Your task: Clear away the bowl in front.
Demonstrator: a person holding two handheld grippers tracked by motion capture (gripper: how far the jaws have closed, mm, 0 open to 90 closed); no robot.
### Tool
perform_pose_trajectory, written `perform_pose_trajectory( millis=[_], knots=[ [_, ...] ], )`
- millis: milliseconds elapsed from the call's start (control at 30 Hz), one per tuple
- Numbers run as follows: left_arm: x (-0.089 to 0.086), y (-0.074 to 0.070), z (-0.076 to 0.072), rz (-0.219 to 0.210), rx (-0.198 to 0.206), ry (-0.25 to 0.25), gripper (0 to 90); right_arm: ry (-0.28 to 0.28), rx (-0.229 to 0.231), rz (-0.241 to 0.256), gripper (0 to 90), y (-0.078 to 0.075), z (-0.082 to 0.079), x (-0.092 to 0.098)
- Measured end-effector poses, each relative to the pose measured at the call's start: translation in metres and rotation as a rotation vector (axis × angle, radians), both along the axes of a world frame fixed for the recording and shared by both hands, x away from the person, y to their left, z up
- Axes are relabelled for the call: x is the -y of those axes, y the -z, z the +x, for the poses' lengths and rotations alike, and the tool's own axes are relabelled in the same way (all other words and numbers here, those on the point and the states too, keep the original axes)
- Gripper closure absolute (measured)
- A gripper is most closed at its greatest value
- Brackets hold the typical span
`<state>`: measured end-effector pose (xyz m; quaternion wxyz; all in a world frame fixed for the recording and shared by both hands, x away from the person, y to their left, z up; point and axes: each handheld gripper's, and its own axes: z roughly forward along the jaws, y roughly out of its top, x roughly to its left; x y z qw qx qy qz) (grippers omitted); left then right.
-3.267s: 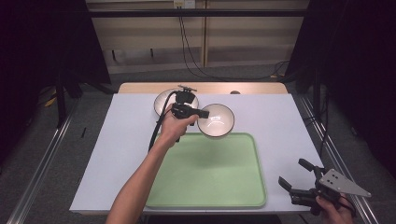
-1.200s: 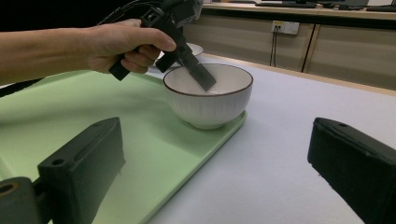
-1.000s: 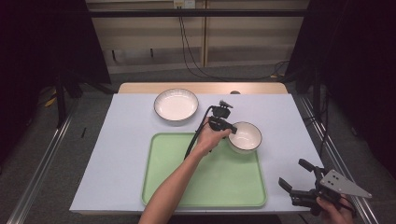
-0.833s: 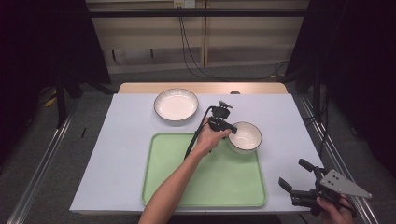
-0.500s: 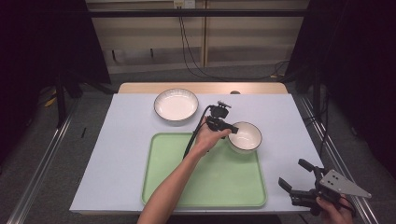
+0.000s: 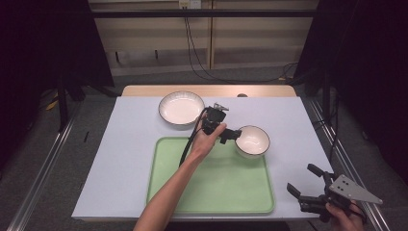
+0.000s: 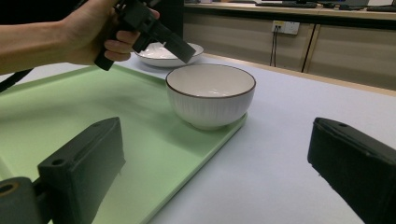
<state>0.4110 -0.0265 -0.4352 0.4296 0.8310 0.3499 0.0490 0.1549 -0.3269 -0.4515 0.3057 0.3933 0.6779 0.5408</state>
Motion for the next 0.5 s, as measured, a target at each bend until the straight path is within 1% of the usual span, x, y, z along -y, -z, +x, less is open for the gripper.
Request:
perform_pose_trajectory(
  millis=[33,67,100,133,167,233,267,300,333,367,400,433,500],
  knots=[
    [-0.003,-0.001,-0.002,0.003,0.015,-0.001,3.7,0.0,0.0,0.0,3.5,0.0,0.0,0.0],
    [-0.007,-0.003,-0.005,-0.009,0.027,0.001,3.9,0.003,0.0,0.002,3.5,0.0,0.0,0.0],
    [-0.012,-0.005,-0.007,-0.015,0.034,0.028,3.6,0.005,0.0,0.001,3.5,0.0,0.0,0.0],
    [-0.016,-0.006,-0.009,-0.029,0.041,0.036,3.6,0.005,0.0,0.001,3.5,0.0,0.0,0.0],
    [-0.019,-0.007,-0.011,-0.035,0.05,0.027,2.6,0.005,0.0,0.0,3.4,0.0,0.0,0.0],
    [-0.025,-0.009,-0.015,-0.042,0.069,0.01,3.6,0.006,-0.002,0.001,3.5,-0.001,0.0,0.0],
    [-0.031,-0.011,-0.019,-0.054,0.083,0.001,2.7,0.005,-0.001,0.0,3.4,-0.001,0.0,0.0],
    [-0.031,-0.011,-0.019,-0.054,0.083,0.001,2.4,0.005,-0.001,0.0,3.5,-0.001,0.0,0.0],
    [-0.038,-0.014,-0.023,-0.066,0.108,-0.003,2.4,0.004,-0.001,-0.001,3.5,0.0,0.0,0.0],
    [-0.041,-0.016,-0.025,-0.071,0.122,-0.01,2.5,0.004,-0.001,-0.005,3.5,0.0,0.0,0.0],
    [-0.041,-0.016,-0.025,-0.071,0.122,-0.01,2.4,0.005,0.0,-0.005,3.4,0.0,0.0,0.0],
    [-0.049,-0.02,-0.03,-0.078,0.144,-0.021,2.4,0.007,-0.001,0.0,3.5,-0.001,0.0,0.0],
    [-0.054,-0.023,-0.034,-0.083,0.157,-0.038,2.3,0.007,-0.002,0.001,3.5,-0.001,0.0,0.0]
  ],
)
